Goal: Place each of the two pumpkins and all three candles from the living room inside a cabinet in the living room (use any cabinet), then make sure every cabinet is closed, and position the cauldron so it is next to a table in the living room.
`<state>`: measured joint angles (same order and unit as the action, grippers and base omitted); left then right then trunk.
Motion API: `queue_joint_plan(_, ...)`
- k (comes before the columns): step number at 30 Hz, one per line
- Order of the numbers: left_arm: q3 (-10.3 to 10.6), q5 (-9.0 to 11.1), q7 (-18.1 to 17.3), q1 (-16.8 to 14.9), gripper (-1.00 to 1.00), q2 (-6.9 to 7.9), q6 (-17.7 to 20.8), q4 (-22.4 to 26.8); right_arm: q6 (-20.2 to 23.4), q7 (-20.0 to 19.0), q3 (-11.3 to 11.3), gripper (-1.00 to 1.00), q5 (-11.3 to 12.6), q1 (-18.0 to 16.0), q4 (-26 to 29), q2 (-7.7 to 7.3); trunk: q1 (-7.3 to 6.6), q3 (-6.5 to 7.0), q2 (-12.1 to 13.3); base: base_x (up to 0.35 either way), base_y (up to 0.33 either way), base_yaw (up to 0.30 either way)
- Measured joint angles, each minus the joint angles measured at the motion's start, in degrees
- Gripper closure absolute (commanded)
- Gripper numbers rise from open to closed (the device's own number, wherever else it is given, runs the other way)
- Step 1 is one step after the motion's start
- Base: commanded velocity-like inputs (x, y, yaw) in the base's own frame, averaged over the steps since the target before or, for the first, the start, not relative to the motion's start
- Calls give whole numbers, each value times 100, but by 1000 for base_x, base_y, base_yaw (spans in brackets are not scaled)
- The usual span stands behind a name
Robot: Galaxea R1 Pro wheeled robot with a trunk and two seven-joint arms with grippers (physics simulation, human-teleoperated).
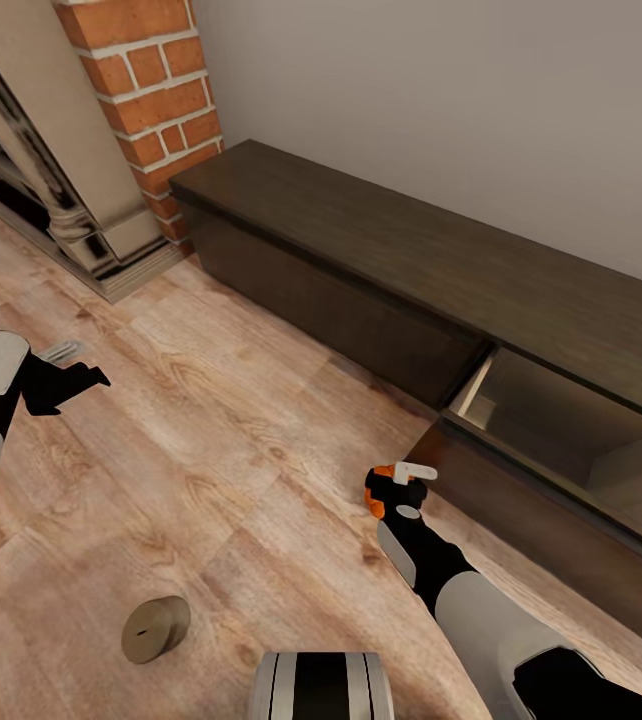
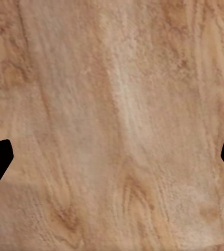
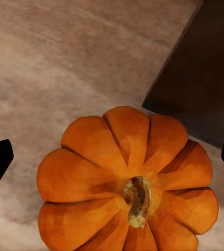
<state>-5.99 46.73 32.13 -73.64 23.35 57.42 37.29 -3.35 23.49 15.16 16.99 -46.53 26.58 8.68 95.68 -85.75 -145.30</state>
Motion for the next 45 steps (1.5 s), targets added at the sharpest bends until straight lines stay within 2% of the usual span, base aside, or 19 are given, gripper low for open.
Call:
queue_joint_plan(14, 0, -2, 17, 0, -100, 81, -33, 43, 1, -26, -11, -100, 6, 0, -8, 3, 0, 0, 0, 0, 0, 0)
queue_joint_plan(26, -9, -4, 19, 0, -100, 93, -35, 83, 1, -36, -5, -100, 12, 0, -16, 5, 31, -265, -16, 0, 0, 0)
queue_joint_plan(34, -19, -6, 14, 0, -100, 128, -34, 88, 1, -67, -1, -100, 7, 0, -16, 12, 31, -266, -16, 0, 0, 0)
queue_joint_plan(39, -20, -3, 10, 0, -100, 173, -26, 96, -1, -80, 132, -100, 6, 0, -16, 20, 31, -266, -16, 0, 0, 0)
queue_joint_plan(45, -18, -2, 9, 0, -100, 204, -25, 97, -7, -73, 169, -100, 0, 0, -11, 16, 31, -266, -16, 0, 0, 0)
